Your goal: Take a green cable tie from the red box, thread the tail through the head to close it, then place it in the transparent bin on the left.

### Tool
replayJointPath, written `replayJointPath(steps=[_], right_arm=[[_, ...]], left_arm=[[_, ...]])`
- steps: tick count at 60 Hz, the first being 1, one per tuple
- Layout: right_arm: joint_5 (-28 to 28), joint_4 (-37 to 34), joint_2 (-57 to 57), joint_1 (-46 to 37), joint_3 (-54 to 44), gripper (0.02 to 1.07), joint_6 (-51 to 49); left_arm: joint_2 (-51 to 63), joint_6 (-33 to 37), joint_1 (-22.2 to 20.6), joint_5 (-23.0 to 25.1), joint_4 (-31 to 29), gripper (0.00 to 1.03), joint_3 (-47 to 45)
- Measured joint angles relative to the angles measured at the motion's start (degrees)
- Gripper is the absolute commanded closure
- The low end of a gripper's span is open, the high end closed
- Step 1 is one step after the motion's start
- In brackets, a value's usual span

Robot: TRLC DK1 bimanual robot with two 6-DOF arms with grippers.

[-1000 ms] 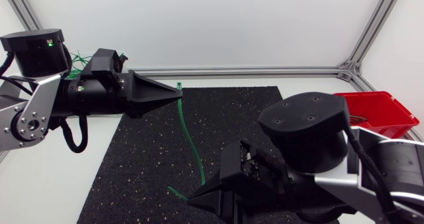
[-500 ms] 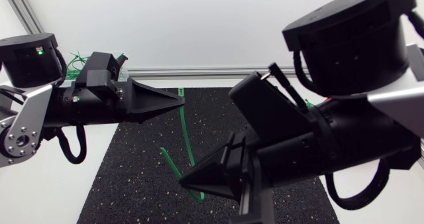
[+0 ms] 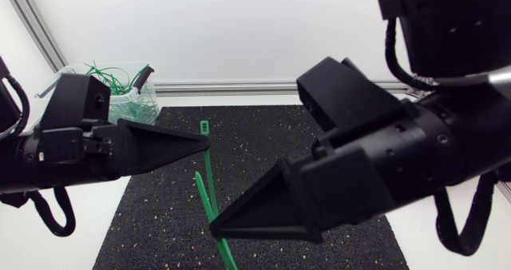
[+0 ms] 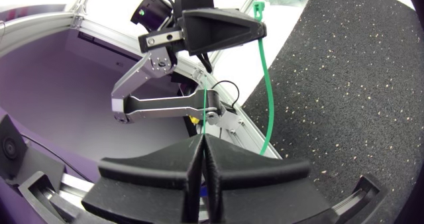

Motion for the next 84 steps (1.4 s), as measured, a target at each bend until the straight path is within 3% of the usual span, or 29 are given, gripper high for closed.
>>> replayJointPath(steps=[25, 40, 54, 84], right_arm=[[-7.3, -2.9, 3.3, -3.8, 5.6, 1.02, 14.7], [-12.5, -6.1, 4.9, -6.7, 9.9, 1.02, 19.5], [-13.3, -10.8, 7.0, -8.1, 13.3, 1.02, 20.8], [-16.0, -11.6, 9.4, -9.7, 13.6, 1.02, 24.4]], left_arm=[[-6.6, 3.0, -3.8, -6.6, -1.0, 1.00, -2.6], [-7.3, 5.8, -9.4, -14.8, -1.0, 1.00, -2.8], [-8.1, 8.1, -13.3, -20.7, -0.5, 1.00, -3.3], [-9.8, 10.4, -14.9, -25.8, 1.0, 1.00, -4.6]])
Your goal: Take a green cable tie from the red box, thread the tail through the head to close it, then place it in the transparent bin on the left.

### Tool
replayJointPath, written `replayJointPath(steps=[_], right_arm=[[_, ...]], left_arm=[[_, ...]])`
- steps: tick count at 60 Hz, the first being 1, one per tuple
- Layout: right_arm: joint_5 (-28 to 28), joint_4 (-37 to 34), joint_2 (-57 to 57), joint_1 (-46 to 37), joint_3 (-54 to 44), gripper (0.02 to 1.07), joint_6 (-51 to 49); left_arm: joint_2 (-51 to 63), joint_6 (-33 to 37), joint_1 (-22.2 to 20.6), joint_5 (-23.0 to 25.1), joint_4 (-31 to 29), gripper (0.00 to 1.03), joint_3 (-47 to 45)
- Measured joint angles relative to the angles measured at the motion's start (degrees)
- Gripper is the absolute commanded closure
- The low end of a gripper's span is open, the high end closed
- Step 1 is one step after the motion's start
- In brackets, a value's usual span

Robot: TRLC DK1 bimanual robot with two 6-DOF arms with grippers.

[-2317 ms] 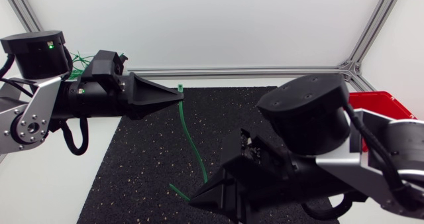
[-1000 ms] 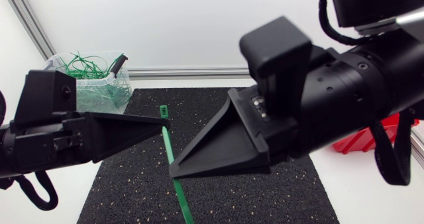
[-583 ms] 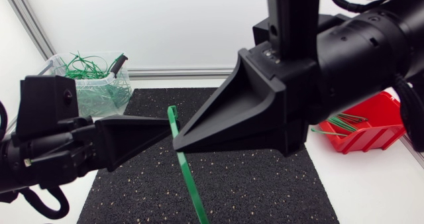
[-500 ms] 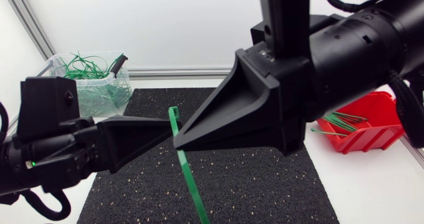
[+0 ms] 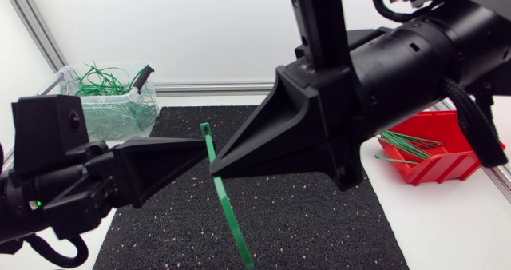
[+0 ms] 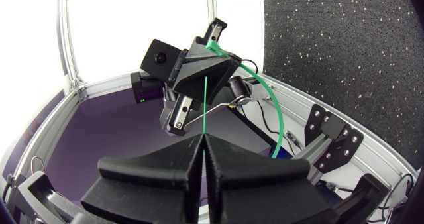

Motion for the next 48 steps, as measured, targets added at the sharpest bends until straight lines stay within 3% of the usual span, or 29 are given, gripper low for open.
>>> replayJointPath(steps=[48], right_arm=[[-0.7, 0.1, 1.1, -1.0, 0.0, 1.02, 0.2]], left_arm=[[-1.3, 3.0, -3.9, -5.4, 0.5, 1.00, -1.1]])
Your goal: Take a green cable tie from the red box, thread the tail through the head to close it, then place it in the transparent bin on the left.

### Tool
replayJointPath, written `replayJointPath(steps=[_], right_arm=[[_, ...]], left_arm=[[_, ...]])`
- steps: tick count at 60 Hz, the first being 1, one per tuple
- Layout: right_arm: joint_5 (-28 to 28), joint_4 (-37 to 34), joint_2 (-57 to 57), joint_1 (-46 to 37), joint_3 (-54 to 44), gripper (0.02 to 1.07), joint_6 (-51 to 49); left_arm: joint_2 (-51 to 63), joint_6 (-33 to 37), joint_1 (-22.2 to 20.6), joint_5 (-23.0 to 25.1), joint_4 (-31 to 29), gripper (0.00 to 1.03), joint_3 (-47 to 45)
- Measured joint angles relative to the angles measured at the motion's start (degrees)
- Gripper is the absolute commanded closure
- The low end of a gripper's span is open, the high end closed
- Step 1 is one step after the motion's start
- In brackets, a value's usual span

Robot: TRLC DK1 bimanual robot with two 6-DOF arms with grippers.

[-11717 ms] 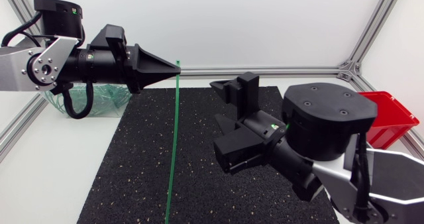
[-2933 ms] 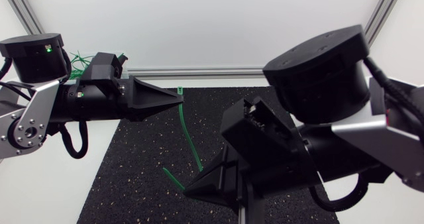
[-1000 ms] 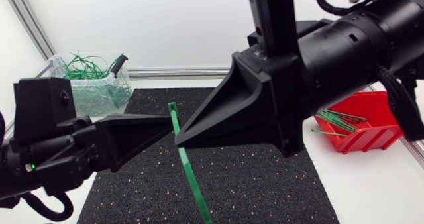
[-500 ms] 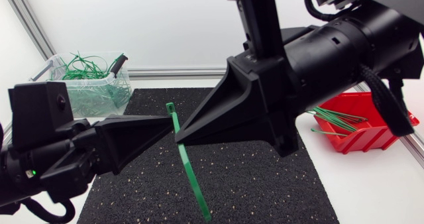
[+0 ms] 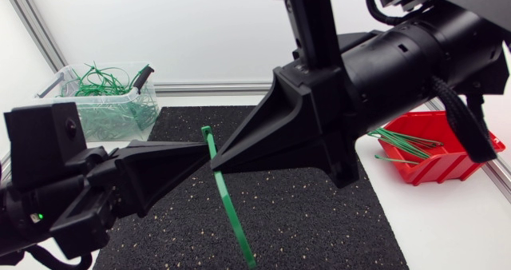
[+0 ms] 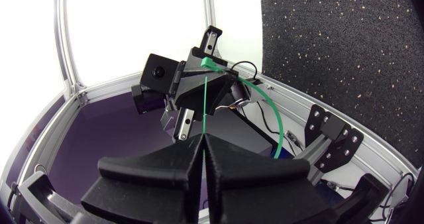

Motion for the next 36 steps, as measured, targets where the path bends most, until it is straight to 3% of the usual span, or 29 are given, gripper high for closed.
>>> replayJointPath(steps=[36], right_arm=[[-0.8, 2.0, 0.0, 0.0, 0.0, 1.02, 0.0]], left_arm=[[-1.6, 0.2, -1.5, -0.2, 1.2, 1.00, -0.7]])
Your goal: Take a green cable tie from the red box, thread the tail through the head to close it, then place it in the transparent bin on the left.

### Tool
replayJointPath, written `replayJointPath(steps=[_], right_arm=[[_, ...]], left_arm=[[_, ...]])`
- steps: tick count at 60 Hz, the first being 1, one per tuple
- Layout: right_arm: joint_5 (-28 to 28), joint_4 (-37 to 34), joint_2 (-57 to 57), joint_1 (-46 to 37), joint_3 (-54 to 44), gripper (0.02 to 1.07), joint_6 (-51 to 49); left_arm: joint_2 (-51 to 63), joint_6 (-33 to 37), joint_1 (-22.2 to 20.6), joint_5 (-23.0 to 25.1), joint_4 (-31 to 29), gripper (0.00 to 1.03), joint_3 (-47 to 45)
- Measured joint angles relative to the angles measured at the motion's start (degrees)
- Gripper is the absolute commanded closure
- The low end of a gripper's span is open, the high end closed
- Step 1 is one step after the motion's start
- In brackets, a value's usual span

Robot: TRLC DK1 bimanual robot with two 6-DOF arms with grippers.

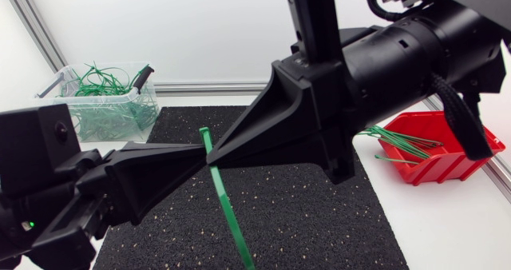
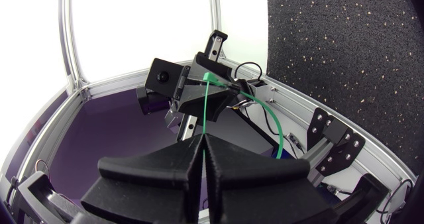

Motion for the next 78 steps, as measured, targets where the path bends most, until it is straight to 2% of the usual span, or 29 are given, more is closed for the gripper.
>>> replayJointPath(steps=[19, 44, 72, 76, 78], right_arm=[[-0.7, 1.0, 0.9, -0.1, 0.0, 1.02, 0.0], [-1.3, 1.0, 1.8, -2.0, 0.0, 1.02, 0.0], [-2.4, 0.8, 4.4, -3.0, 0.0, 1.02, 0.0], [-2.4, 1.0, 4.3, -3.0, 0.0, 0.99, 0.0], [-2.4, 1.0, 4.3, -3.0, 0.0, 0.91, 0.0]], left_arm=[[-0.3, 0.3, -0.5, -0.7, 0.0, 1.00, 0.0], [-1.7, 6.4, -9.2, -10.7, -0.9, 1.00, 0.0], [-2.3, 7.7, -10.5, -12.7, -3.9, 1.00, 0.0], [-2.3, 7.7, -10.4, -12.6, -3.9, 1.00, 0.0], [-2.3, 7.7, -10.3, -12.4, -4.0, 1.00, 0.0]])
